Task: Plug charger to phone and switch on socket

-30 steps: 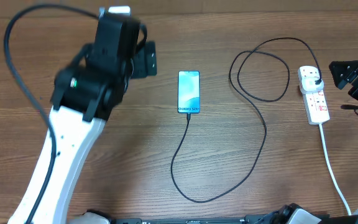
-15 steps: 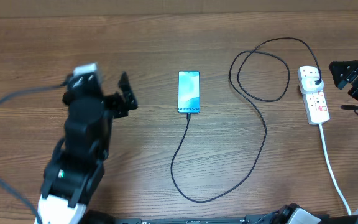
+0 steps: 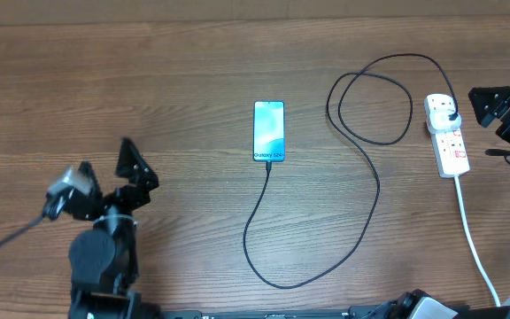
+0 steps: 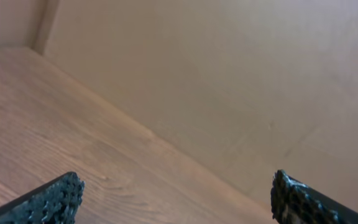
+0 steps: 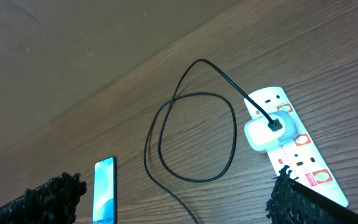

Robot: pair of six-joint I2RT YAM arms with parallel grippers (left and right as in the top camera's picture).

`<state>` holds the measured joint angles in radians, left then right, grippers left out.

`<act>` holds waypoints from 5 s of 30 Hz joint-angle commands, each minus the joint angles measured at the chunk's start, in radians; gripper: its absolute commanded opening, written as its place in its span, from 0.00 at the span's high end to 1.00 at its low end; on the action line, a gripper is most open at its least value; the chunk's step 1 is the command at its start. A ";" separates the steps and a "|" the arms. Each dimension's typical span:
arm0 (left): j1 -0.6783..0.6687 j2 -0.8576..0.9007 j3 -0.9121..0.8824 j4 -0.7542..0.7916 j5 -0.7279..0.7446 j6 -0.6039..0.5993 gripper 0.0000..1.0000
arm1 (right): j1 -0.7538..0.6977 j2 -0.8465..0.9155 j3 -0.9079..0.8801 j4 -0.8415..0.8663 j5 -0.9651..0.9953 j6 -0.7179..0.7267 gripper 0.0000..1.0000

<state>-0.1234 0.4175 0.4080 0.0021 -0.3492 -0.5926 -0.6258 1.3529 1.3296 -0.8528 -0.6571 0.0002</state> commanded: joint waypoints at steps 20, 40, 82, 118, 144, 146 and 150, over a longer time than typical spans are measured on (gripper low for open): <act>0.069 -0.415 -0.362 0.172 -0.021 -0.170 0.00 | 0.002 -0.002 0.014 0.005 -0.006 0.004 0.00; 0.075 -0.414 -0.403 -0.051 0.019 -0.176 0.00 | 0.002 -0.002 0.014 0.005 -0.006 0.004 0.00; 0.099 -0.414 -0.403 -0.073 0.272 0.462 0.00 | 0.002 -0.002 0.014 0.005 -0.006 0.004 0.00; 0.099 -0.414 -0.403 -0.073 0.272 0.462 0.00 | 0.002 -0.003 0.014 0.005 -0.006 0.004 0.00; 0.099 -0.414 -0.403 -0.073 0.272 0.462 0.00 | 0.431 -0.662 -0.999 1.112 0.283 0.004 0.00; 0.099 -0.414 -0.403 -0.073 0.272 0.462 0.00 | 0.440 -0.723 -1.076 1.133 0.282 0.005 0.00; 0.099 -0.414 -0.403 -0.073 0.272 0.462 0.00 | 0.450 -0.837 -1.181 1.132 0.283 0.004 0.00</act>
<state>-0.0319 0.0132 0.0086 -0.0719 -0.0853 -0.1528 -0.1875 0.5949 0.2108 0.2680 -0.3855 0.0006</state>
